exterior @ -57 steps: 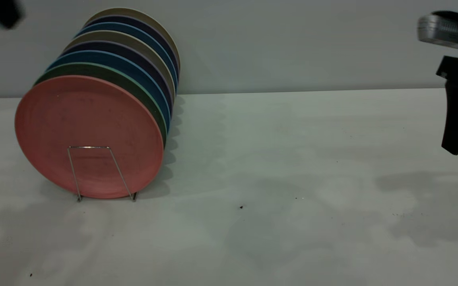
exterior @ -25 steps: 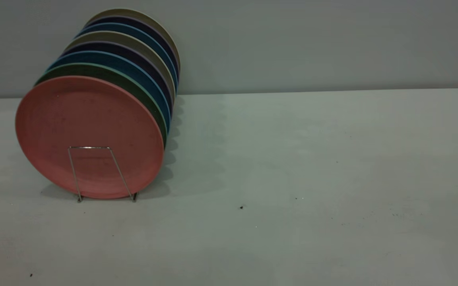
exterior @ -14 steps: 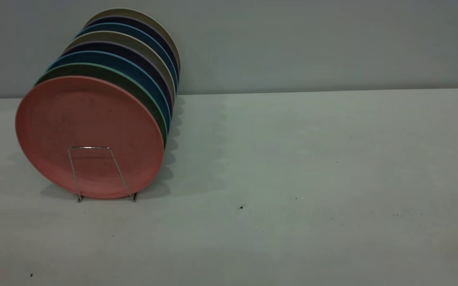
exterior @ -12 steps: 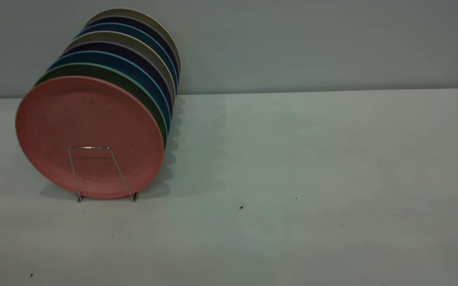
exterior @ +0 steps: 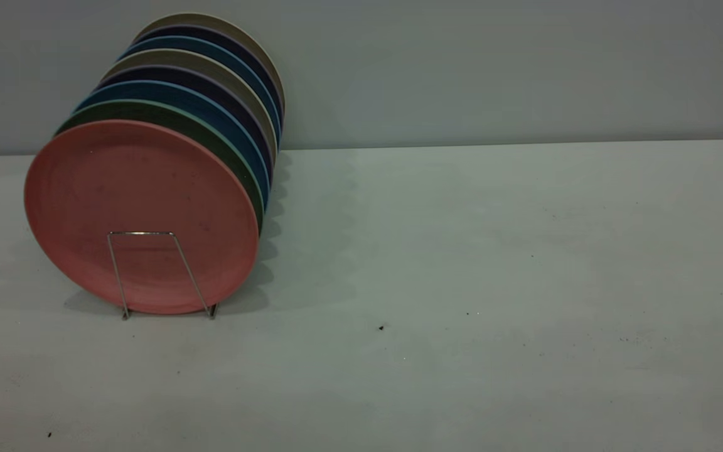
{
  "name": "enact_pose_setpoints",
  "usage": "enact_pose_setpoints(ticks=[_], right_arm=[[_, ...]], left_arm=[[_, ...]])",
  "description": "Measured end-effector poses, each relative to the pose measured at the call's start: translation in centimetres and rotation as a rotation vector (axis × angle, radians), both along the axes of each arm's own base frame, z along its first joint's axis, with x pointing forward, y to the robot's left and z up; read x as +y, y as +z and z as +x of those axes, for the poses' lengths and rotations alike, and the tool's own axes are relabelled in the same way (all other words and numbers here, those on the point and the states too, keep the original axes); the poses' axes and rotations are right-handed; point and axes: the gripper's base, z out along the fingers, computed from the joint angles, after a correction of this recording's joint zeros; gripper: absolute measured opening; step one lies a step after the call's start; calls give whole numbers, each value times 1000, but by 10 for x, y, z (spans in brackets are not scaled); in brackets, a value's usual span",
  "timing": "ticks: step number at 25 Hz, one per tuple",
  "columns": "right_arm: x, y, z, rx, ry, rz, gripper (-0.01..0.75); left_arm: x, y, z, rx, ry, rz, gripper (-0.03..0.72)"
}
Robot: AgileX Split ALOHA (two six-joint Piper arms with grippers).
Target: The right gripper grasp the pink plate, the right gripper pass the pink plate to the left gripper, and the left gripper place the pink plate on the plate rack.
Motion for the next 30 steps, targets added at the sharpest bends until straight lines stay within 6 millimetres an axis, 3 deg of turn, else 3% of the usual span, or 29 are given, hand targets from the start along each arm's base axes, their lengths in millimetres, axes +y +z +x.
enact_pose_setpoints(ticks=[15, 30], right_arm=[[0, 0, 0, -2, 0, 0, 351], [0, 0, 0, -3, 0, 2, 351]], left_arm=[[0, -2, 1, 6, -5, 9, 497], [-6, -8, 4, 5, -138, 72, 497]])
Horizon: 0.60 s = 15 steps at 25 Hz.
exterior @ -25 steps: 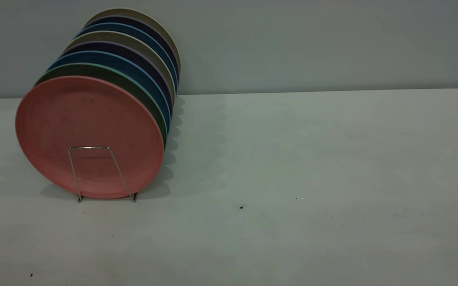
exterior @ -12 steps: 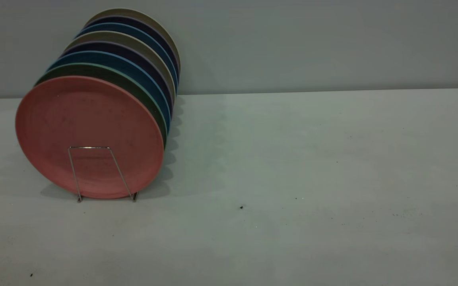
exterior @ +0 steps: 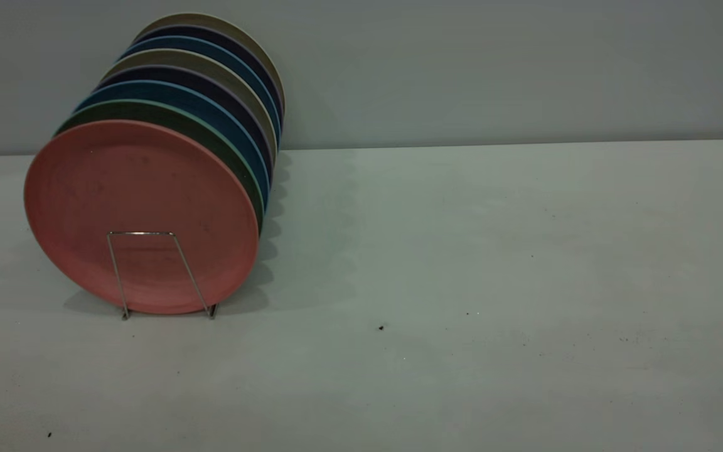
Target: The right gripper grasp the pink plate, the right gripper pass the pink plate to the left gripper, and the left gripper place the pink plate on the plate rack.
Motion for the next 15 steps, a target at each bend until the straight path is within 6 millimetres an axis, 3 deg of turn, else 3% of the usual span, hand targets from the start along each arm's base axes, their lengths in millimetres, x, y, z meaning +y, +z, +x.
enact_pose_setpoints(ticks=[7, 15], right_arm=[[0, 0, -1, -5, -1, 1, 351], [-3, 1, -17, -122, -116, 15, 351]], left_arm=[[0, 0, 0, -1, -1, 1, 497], [0, 0, -5, -36, 43, -4, 497]])
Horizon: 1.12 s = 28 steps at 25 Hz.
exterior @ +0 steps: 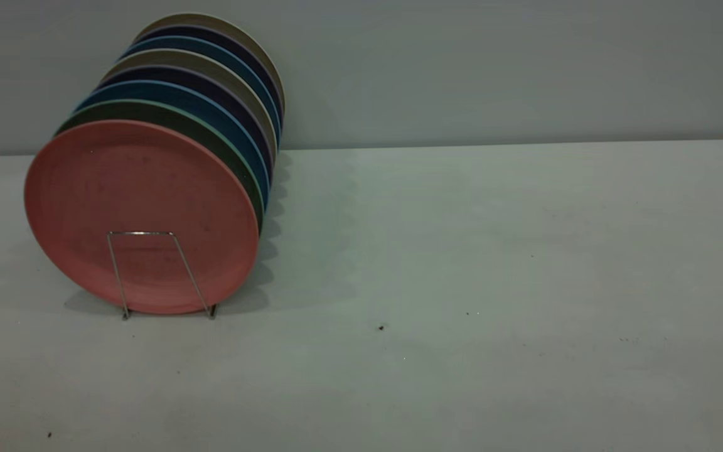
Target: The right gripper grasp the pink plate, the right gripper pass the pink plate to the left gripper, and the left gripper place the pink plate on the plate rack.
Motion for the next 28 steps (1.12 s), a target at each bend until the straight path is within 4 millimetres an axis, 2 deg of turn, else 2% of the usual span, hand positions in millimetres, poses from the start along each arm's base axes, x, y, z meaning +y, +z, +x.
enact_pose_setpoints(ticks=[4, 28], right_arm=[[0, 0, -6, -40, -27, 1, 351], [0, 0, -6, -42, -27, 3, 351]], left_arm=[[0, 0, 0, -1, 14, 0, 497], [0, 0, 0, -1, 29, 0, 497]])
